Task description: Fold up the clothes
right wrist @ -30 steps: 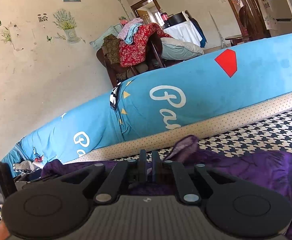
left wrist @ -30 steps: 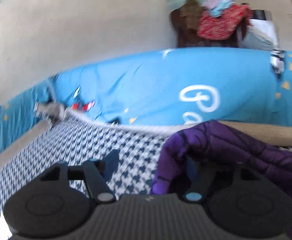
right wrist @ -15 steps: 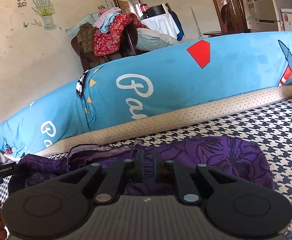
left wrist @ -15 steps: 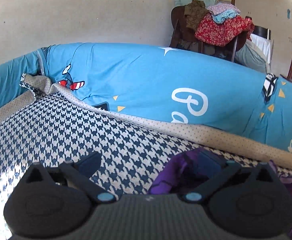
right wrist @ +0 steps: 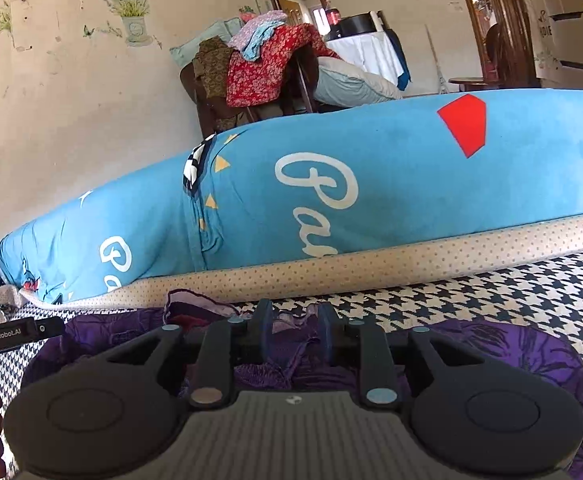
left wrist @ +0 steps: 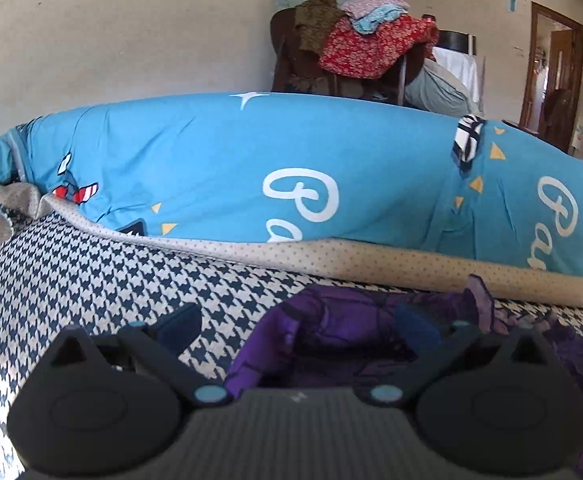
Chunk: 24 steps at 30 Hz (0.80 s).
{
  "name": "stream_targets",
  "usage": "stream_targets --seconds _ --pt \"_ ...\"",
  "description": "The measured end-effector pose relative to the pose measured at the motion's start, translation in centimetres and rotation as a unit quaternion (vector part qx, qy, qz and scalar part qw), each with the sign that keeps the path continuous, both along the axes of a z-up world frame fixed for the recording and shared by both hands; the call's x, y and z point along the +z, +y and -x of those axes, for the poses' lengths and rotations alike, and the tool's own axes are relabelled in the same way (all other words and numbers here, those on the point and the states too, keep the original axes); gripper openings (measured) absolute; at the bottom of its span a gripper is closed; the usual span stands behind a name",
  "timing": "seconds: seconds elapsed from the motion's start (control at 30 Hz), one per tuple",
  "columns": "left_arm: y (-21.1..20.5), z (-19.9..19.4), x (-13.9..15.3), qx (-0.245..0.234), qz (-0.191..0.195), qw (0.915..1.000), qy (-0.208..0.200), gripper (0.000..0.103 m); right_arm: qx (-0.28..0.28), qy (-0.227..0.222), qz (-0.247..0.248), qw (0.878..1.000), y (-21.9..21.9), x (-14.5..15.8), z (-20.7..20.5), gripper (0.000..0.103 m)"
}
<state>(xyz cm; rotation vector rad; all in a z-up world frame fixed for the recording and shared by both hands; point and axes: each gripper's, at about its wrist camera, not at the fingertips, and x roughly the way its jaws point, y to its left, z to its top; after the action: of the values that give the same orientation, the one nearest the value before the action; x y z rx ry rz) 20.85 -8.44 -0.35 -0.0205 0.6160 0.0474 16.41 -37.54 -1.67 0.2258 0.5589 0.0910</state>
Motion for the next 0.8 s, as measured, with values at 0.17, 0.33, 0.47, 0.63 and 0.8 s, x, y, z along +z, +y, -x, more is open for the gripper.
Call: stream_targets --seconds 0.17,0.33,0.47,0.63,0.8 --pt "-2.1 -0.9 -0.1 -0.058 -0.033 0.9978 -0.008 0.103 0.013 0.025 0.034 0.999 0.8 -1.4 -2.6 0.047" --pt "-3.3 -3.1 -1.1 -0.087 -0.045 0.9952 0.005 0.103 0.014 0.061 0.03 0.998 0.3 -3.1 -4.1 0.055" --pt "-4.2 -4.6 -2.6 -0.127 -0.046 0.9903 0.03 0.103 0.011 0.086 0.024 0.996 -0.1 -4.4 -5.1 0.059" --pt "-4.7 -6.0 -4.7 -0.134 -0.049 0.9878 0.063 0.103 0.013 0.097 0.038 0.994 0.5 -5.8 -5.6 0.063" --pt "-4.4 -7.4 -6.6 -0.123 -0.033 0.9865 0.103 0.103 0.016 0.088 0.078 0.993 1.7 -6.1 -5.6 0.066"
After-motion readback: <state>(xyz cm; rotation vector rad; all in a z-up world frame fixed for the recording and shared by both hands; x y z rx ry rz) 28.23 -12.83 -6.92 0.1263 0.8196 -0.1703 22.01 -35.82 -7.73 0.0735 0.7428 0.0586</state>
